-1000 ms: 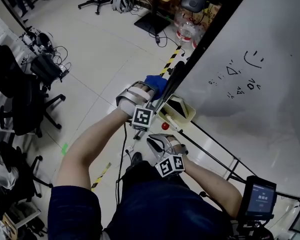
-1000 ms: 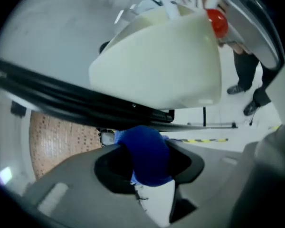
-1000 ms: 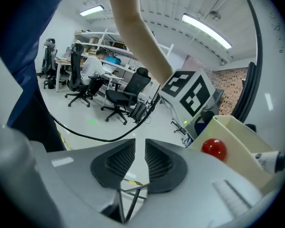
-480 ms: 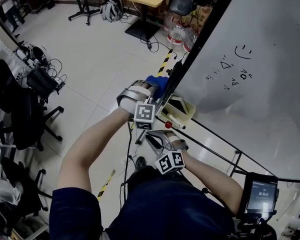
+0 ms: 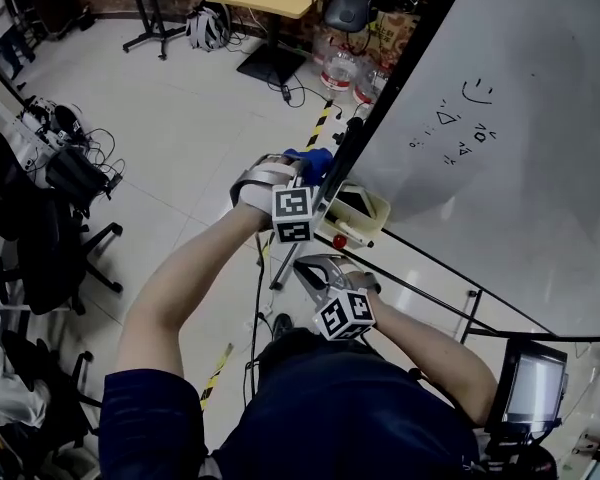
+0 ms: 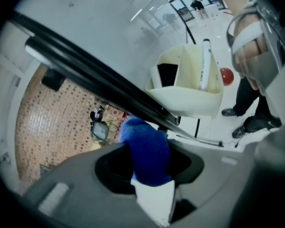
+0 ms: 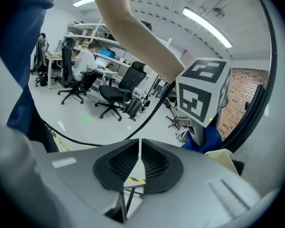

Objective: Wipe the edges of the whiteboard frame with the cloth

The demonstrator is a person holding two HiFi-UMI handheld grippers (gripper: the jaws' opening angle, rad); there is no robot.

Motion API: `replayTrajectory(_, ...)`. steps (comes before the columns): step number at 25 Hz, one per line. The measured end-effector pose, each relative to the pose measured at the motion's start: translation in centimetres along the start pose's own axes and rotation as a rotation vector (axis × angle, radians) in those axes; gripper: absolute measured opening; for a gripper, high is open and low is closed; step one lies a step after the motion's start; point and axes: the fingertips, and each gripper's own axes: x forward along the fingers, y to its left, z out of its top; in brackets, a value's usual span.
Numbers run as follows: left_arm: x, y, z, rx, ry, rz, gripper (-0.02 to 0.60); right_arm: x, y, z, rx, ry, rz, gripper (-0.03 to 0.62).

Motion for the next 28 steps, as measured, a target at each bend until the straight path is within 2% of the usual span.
replayTrajectory(3, 1.2, -0.7, -2.8, -0.095, 0.066, -0.049, 0.161, -0.3, -0.4, -0.3, 0.024, 0.018, -0.029, 0.023)
replayTrajectory(5, 1.7, -0.6, -4.3, -0.141, 0.086, -0.047, 0.16, -0.5, -0.7, -0.5, 0.064, 0.024, -0.048, 0.022)
replayTrajectory(8, 0.3, 1.4, -3.7, -0.171, 0.014, 0.004, 0.158, -0.9, -1.1, -0.5, 0.1, 0.03, -0.065, 0.023)
replayTrajectory(10, -0.9, 2.1, -1.9, -0.143, -0.054, 0.016, 0.158, -0.8, -1.3, -0.6, 0.107, 0.036, -0.066, 0.023)
replayTrajectory(14, -1.5, 0.3, 2.3, -0.016, -0.127, 0.003, 0.158, -0.6, -1.0, -0.1, 0.112, 0.042, -0.068, 0.023)
replayTrajectory(15, -1.5, 0.4, 2.9, -0.011, -0.138, 0.017, 0.158, -0.7, -0.9, 0.2, 0.103, 0.038, -0.065, 0.022)
replayTrajectory(19, -2.0, 2.4, 3.7, -0.081, -0.172, 0.048, 0.158, -0.8, -1.2, 1.6, 0.096, 0.018, -0.079, 0.023)
replayTrajectory(24, -3.8, 4.8, 4.6, -0.012, -0.188, 0.079, 0.158, -1.1, -2.0, 3.2, 0.202, 0.006, -0.068, 0.023)
replayTrajectory(28, -5.2, 6.3, 5.3, 0.007, -0.2, 0.09, 0.158, -2.1, -3.9, 5.7, 0.203, -0.03, -0.083, 0.023)
